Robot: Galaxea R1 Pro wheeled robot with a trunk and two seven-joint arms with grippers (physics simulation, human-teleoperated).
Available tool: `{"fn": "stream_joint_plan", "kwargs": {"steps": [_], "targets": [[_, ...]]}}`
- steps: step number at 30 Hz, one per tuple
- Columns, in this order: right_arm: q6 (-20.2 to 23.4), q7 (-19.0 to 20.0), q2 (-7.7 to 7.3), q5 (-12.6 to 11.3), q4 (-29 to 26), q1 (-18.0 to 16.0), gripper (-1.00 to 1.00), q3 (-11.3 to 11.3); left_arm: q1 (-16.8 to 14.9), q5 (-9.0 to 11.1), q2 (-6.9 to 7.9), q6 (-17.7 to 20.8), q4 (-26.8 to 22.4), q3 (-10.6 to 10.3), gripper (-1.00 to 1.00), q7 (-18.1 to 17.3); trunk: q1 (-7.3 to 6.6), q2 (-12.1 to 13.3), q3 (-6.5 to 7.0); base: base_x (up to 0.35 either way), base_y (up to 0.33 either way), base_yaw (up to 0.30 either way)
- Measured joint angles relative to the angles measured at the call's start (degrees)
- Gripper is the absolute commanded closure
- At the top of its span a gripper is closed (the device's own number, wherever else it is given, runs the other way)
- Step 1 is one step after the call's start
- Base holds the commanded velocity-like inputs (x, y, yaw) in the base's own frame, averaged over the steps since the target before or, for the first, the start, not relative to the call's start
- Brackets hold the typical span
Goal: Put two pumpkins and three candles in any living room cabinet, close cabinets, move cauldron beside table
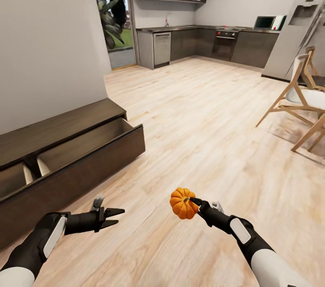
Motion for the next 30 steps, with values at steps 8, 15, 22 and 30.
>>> {"fn": "stream_joint_plan", "kwargs": {"steps": [8,15,22,30], "targets": [[-0.1,0.0,0.64,0.1,0.0,0.0,1.00,-0.1,0.0,-0.1,0.00,0.0,0.0,0.0,-1.00,0.0,-1.76,3.2,1.67,0.000,0.000,-0.288],[-0.2,0.0,0.64,0.2,0.0,0.0,1.00,-0.1,0.0,-0.1,0.00,0.0,0.0,0.0,-1.00,0.0,-3.29,6.0,3.13,0.000,0.000,-0.288],[-0.2,0.0,0.63,0.3,0.0,0.0,1.00,-1.3,0.0,-0.1,0.00,0.0,0.0,0.1,-1.00,0.0,-4.83,8.8,4.59,0.000,0.000,-0.288],[-0.2,0.0,0.75,0.4,0.0,0.0,1.00,-1.7,0.0,-0.1,0.00,0.0,0.0,0.1,-1.00,0.0,-6.59,12.0,6.27,0.000,0.000,-0.288]]}}
